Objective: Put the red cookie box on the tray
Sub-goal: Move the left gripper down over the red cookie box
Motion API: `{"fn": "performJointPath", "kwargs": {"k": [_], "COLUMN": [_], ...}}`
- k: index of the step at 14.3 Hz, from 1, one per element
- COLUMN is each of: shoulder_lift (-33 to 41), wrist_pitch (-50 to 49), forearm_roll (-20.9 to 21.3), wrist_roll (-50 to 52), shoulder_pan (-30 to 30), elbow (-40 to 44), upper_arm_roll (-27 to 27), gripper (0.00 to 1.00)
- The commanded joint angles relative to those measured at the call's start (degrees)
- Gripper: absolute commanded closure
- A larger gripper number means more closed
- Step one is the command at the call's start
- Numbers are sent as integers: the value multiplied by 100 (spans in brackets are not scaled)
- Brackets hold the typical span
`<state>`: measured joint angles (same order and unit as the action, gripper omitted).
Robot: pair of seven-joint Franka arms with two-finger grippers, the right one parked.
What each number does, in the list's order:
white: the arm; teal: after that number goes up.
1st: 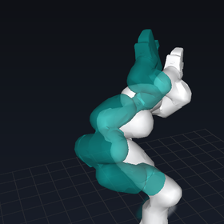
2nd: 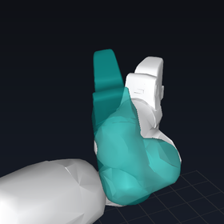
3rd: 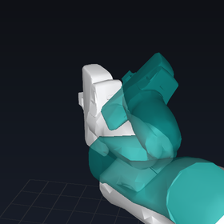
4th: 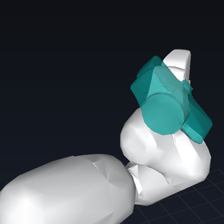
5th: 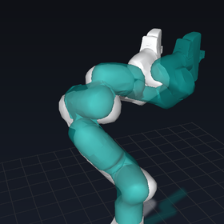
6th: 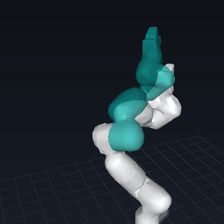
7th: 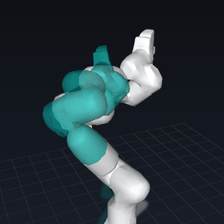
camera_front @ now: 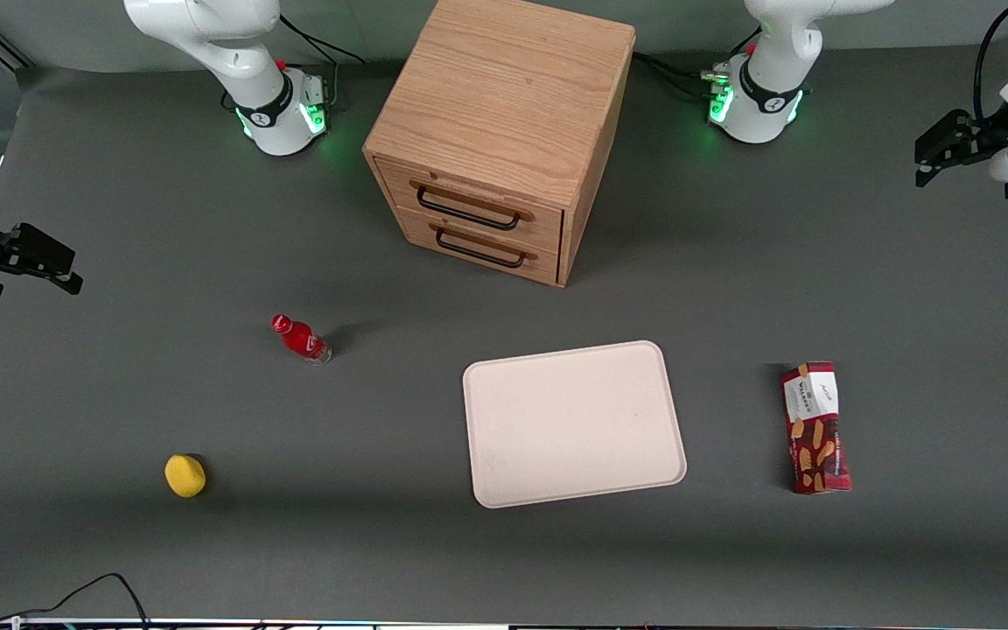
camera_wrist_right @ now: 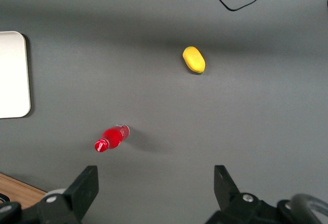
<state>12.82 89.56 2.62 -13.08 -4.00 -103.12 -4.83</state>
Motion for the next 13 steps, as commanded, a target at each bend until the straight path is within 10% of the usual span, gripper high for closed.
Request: {"fn": "performJointPath", "kwargs": {"k": [1, 13], "shoulder_lift": [-437, -4146], "wrist_pitch": [-9, 2521], "forearm_roll": [-69, 220], "wrist_roll": [-64, 753], "shoulder_pan": [14, 84], "elbow": [257, 1875], "upper_arm_roll": [0, -9], "gripper": [0, 0]}}
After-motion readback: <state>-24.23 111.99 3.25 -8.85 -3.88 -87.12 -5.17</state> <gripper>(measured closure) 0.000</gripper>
